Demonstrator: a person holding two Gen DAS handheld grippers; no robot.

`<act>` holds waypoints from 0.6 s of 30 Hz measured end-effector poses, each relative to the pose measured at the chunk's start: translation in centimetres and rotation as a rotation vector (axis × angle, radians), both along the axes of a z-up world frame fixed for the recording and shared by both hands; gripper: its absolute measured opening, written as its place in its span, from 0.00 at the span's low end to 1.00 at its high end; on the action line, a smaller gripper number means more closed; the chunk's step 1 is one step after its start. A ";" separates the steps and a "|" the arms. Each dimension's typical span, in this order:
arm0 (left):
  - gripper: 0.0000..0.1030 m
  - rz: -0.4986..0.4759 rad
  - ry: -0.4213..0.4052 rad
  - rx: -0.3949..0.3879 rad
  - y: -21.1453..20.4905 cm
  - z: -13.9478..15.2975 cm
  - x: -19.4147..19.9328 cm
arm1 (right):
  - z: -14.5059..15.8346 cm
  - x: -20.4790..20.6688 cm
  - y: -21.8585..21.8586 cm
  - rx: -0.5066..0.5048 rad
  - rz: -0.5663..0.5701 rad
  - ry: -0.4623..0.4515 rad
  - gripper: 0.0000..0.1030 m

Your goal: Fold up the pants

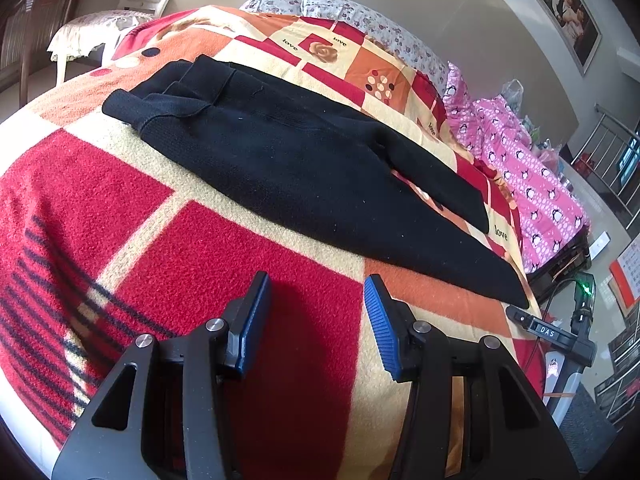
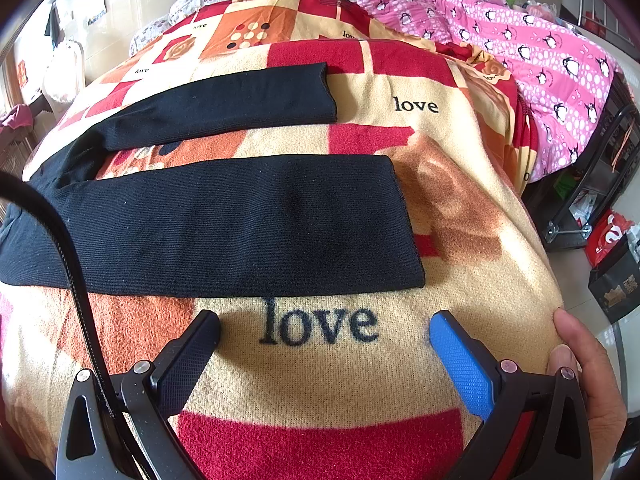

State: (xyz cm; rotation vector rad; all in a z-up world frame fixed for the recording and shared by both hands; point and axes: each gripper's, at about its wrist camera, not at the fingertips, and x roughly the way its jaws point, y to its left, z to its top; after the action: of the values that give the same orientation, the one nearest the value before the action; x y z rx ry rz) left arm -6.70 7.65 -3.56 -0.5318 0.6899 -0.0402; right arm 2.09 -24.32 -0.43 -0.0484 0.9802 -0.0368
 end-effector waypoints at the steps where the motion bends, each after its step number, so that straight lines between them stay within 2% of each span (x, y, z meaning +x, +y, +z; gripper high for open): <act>1: 0.47 0.000 0.000 0.000 0.0 0.0 0.0 | 0.0 0.0 0.0 0.000 0.000 0.000 1.00; 11: 0.47 0.000 0.001 0.001 0.0 0.0 0.0 | 0.0 0.0 0.0 0.000 0.000 0.000 1.00; 16: 0.47 0.000 0.010 0.032 -0.4 0.2 0.1 | 0.0 0.0 0.0 0.000 0.000 0.000 1.00; 18: 0.50 -0.003 0.010 0.033 -0.4 0.3 0.1 | 0.0 0.0 0.0 0.000 0.000 0.000 1.00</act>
State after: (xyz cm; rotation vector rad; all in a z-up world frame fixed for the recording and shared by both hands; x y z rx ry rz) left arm -6.63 7.22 -3.31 -0.4989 0.6999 -0.0293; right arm 2.07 -24.31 -0.45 -0.0485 0.9799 -0.0368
